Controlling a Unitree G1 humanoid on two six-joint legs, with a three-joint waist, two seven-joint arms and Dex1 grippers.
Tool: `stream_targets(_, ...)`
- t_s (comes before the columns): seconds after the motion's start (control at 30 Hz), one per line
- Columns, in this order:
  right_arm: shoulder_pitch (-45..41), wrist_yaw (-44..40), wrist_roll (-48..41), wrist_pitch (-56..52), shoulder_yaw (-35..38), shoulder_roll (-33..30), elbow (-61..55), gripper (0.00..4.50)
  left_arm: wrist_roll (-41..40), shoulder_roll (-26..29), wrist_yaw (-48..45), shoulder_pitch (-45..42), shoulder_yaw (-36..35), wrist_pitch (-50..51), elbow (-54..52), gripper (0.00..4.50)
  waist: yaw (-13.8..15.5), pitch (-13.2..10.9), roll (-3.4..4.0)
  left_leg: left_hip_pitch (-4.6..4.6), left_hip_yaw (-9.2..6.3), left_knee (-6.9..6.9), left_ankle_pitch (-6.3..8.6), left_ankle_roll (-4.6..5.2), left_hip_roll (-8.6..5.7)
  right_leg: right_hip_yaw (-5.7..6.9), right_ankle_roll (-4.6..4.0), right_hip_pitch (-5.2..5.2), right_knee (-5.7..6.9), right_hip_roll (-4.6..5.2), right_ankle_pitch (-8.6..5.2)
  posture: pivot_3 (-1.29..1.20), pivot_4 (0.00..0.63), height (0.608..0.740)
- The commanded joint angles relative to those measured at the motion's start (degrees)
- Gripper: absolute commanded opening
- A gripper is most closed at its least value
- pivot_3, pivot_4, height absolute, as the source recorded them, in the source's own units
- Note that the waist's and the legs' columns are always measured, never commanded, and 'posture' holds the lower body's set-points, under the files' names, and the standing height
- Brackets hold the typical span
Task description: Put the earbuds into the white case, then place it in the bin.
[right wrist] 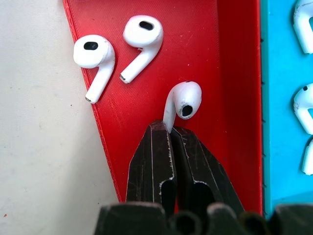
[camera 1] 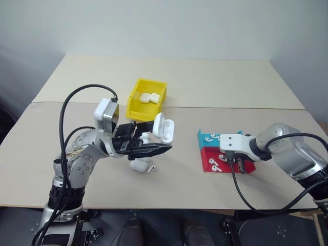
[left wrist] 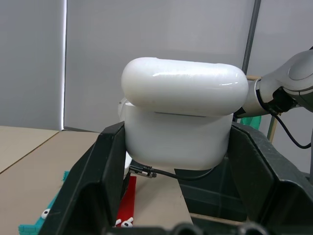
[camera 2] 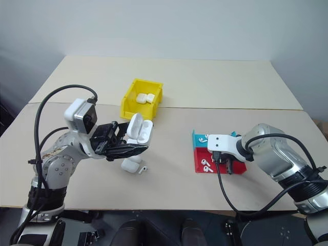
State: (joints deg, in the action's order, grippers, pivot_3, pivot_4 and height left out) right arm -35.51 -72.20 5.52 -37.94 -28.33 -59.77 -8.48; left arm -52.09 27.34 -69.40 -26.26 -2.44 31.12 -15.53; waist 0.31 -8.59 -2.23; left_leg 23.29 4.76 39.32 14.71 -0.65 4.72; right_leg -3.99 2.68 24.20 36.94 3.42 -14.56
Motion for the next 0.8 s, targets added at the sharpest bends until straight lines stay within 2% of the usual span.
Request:
stream_targets(0.03,0.42,-0.15,0.36,-0.33,2.02,-0.08,-1.2,0.02,-1.11,0.24,-0.22,-0.36,-0.87,-0.42,-2.08,2.81,0.02,0.0,0.0,0.0,0.0,0.0,0.0,0.0,0.0,0.0,0.0,0.0,0.0,0.0,0.0,0.0,0.15,0.74)
stream_targets(0.43,3.74,0.32,1.26,6.49,5.38,-3.63,-2.44,0.02,-0.62,-0.08,-1.19,-1.4,-0.33,-0.64,-0.87,2.81,0.18,0.0,0.0,0.0,0.0,0.0,0.0,0.0,0.0,0.0,0.0,0.0,-0.01,0.0,0.0,0.0,0.15,0.74)
stream_targets(0.53,5.0,1.24,3.09,9.28,5.45,-4.28,-2.57,0.8,-0.47,-0.22,-1.47,-1.73,-0.18,-0.68,-0.56,2.81,0.18,0.0,0.0,-0.01,0.0,0.0,0.0,0.0,0.0,0.0,0.0,0.0,0.0,0.0,0.0,0.0,0.15,0.74)
stream_targets(0.8,5.94,0.43,2.11,10.28,7.86,-3.67,-3.76,3.51,-0.1,-0.14,-2.07,-2.26,-0.2,-0.76,0.12,2.81,0.13,0.0,0.0,-0.01,0.0,0.0,0.0,0.0,0.0,0.0,0.0,0.0,0.01,0.0,0.0,0.0,0.15,0.74)
